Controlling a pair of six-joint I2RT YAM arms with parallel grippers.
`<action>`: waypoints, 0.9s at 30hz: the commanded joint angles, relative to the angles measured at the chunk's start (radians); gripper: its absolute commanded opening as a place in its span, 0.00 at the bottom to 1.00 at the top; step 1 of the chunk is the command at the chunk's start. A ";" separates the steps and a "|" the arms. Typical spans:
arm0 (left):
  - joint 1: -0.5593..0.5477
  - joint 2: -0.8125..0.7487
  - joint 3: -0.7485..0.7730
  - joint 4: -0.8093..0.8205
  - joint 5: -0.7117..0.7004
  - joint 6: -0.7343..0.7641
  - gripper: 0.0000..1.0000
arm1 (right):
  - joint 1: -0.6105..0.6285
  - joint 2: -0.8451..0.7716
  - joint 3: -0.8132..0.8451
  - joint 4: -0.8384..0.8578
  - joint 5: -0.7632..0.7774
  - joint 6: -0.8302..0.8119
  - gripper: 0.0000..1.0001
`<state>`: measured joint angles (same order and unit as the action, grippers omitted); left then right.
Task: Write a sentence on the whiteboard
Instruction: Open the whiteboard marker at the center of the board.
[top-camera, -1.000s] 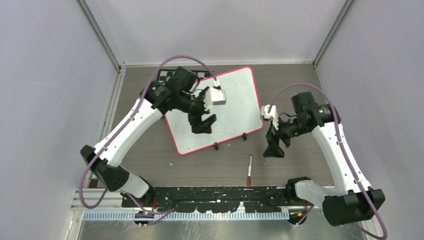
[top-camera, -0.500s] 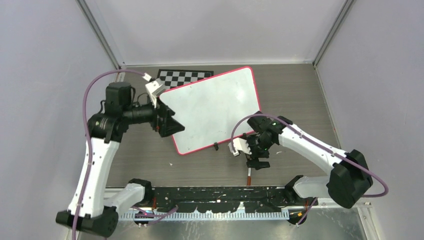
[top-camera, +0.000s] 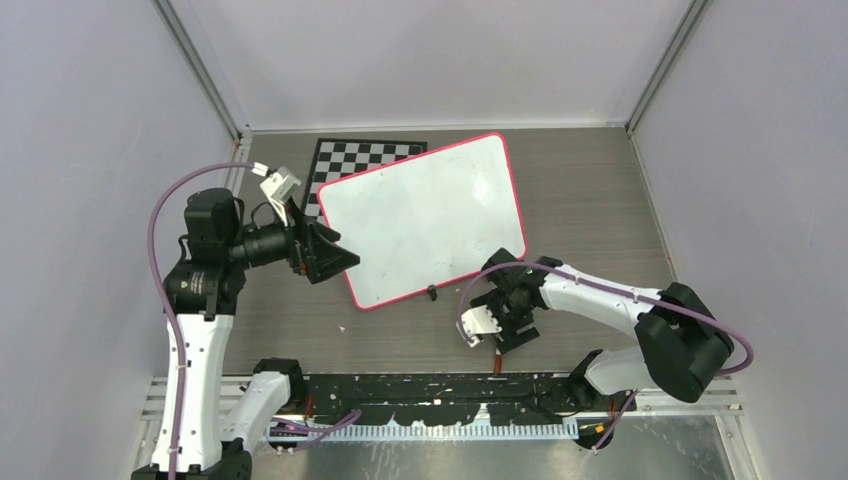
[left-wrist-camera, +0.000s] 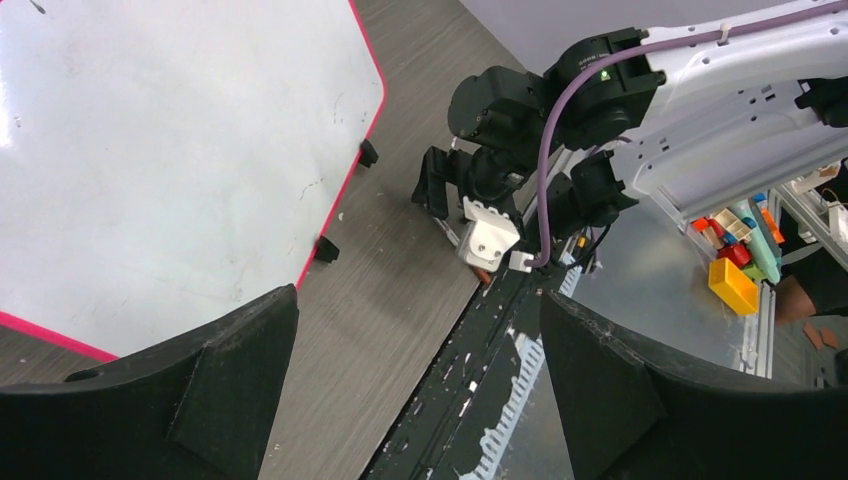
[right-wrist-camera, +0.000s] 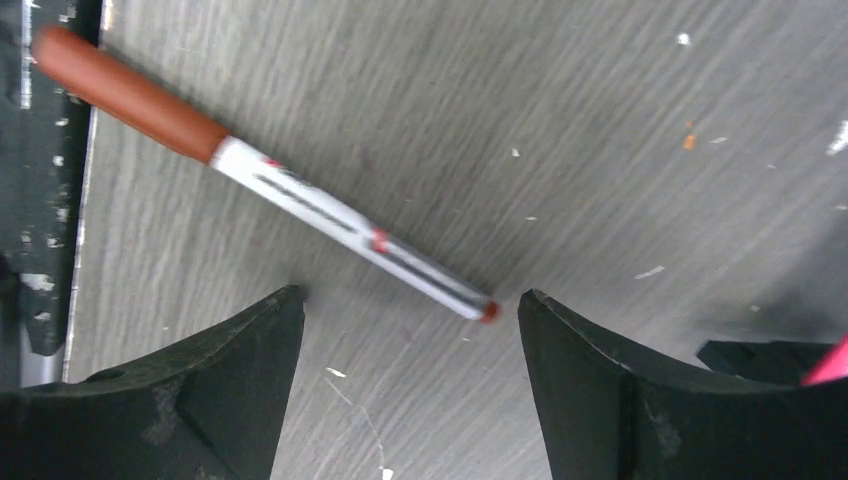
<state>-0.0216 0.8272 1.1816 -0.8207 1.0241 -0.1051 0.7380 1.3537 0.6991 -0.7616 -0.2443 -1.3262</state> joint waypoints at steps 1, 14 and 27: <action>0.011 0.003 0.004 0.081 0.052 -0.058 0.92 | 0.007 -0.005 -0.035 0.098 0.018 -0.070 0.81; 0.012 0.026 0.016 0.102 0.060 -0.079 0.90 | 0.006 0.030 -0.044 -0.003 0.019 -0.016 0.41; 0.012 0.100 0.086 0.019 0.054 -0.033 0.89 | 0.006 0.019 -0.061 0.007 0.065 0.196 0.11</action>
<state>-0.0166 0.9047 1.2091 -0.7685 1.0630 -0.1719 0.7444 1.3548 0.6804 -0.7925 -0.2394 -1.2312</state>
